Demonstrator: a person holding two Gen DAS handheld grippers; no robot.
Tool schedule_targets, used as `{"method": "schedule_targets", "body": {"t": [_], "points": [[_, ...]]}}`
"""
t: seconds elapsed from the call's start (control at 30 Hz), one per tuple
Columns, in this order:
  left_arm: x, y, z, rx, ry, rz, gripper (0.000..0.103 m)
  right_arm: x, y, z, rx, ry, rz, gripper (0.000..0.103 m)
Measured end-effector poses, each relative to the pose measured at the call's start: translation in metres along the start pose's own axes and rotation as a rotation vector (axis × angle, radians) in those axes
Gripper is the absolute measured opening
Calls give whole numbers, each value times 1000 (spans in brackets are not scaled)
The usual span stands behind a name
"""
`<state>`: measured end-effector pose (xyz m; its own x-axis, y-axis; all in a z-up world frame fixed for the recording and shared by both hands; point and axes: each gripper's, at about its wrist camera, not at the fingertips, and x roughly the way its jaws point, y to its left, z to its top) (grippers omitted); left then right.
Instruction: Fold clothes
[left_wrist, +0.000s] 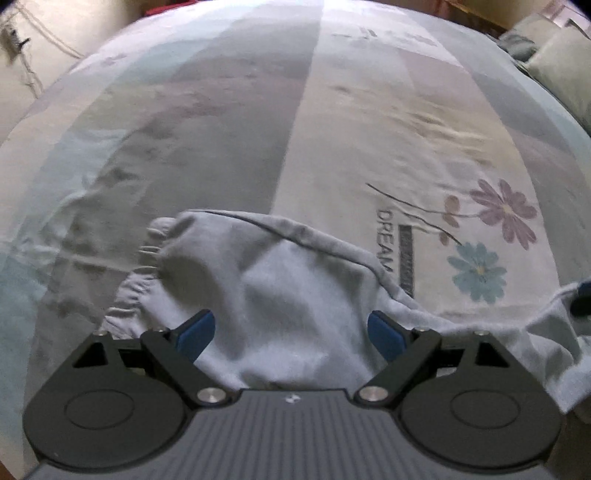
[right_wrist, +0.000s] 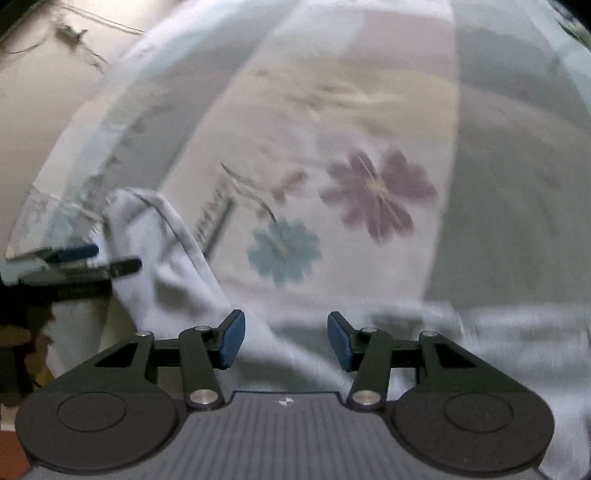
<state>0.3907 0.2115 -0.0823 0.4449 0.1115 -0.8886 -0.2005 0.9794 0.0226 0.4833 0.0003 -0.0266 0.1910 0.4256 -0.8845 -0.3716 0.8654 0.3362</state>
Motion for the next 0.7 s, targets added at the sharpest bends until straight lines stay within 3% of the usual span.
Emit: {"method": "schedule_targets", "body": {"t": [0.2,0.33,0.57,0.7], "points": [[-2,30,-6,-146,-8,-35,89,42,30,58,-156,-13,148,48],[-3,57,-15,-242,-36,-42,89,81,48,86,-198,35,252,48],[3,130,-50,-586,-69,-90,89,140,65,108,-223,162,382,49],[19,162,-74,-773,-69,-194,85,161,63,115,-217,200,408,50]]}}
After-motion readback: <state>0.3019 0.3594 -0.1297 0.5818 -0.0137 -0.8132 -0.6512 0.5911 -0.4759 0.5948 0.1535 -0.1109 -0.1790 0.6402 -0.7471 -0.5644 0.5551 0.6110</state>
